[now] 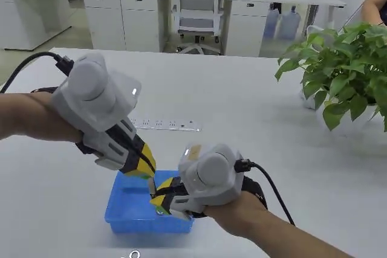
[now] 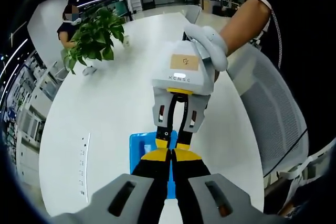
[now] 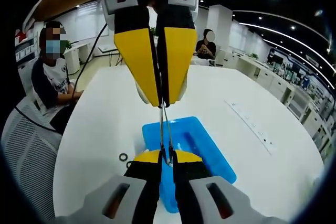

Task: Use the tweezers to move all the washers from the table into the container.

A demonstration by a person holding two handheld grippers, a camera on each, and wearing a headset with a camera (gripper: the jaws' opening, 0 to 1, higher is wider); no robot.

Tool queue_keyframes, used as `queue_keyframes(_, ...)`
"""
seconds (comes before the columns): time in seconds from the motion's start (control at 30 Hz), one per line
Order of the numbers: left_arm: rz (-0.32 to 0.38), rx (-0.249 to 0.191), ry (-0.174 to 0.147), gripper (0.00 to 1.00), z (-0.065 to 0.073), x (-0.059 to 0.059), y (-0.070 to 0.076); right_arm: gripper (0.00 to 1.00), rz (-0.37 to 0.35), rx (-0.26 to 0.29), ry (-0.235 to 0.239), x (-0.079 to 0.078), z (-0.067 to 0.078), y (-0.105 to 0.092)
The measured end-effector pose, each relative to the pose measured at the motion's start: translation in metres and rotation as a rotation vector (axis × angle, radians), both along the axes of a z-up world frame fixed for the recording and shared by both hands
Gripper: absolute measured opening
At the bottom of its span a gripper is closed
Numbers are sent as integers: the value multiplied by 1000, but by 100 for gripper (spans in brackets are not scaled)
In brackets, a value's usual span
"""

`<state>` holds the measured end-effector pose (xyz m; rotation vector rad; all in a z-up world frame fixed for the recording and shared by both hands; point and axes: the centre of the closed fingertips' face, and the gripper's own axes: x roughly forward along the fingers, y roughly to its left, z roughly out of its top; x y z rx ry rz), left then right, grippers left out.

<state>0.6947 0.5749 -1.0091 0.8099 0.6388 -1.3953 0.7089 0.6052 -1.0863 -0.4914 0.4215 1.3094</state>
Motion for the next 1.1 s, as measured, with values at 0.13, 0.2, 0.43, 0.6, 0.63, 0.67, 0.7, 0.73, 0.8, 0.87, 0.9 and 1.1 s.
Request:
queue_keyframes(0.13,5,-3,-7,5,-5,7,0,9,-5,2,-5,7,-5,0)
queue_keyframes(0.2,10,-5,-9,5,-9,10,0,9,-3,-5,-11,11,-8,-1)
queue_keyframes(0.43,22,-11,-2,5,-23,17,0,9,6,-24,-2,18,-23,-1)
queue_keyframes(0.6,23,-7,11,5,-34,22,1,9,10,-36,13,22,-35,0)
queue_keyframes(0.63,23,-7,12,5,-36,23,1,9,11,-37,14,23,-36,1)
queue_keyframes(0.67,24,-7,15,5,-37,24,1,9,11,-37,16,24,-38,1)
queue_keyframes(0.7,25,-6,17,5,-39,25,1,9,11,-38,18,24,-39,1)
queue_keyframes(0.73,26,-5,18,5,-40,26,1,9,10,-39,21,25,-41,1)
queue_keyframes(0.8,27,-4,22,5,-43,27,2,9,11,-40,26,27,-44,2)
queue_keyframes(0.87,29,-3,26,5,-46,29,2,9,13,-41,29,28,-47,2)
queue_keyframes(0.9,29,-3,26,5,-47,29,2,9,13,-42,28,28,-48,2)
queue_keyframes(1.1,35,-2,28,5,-52,33,2,10,10,-47,38,32,-54,1)
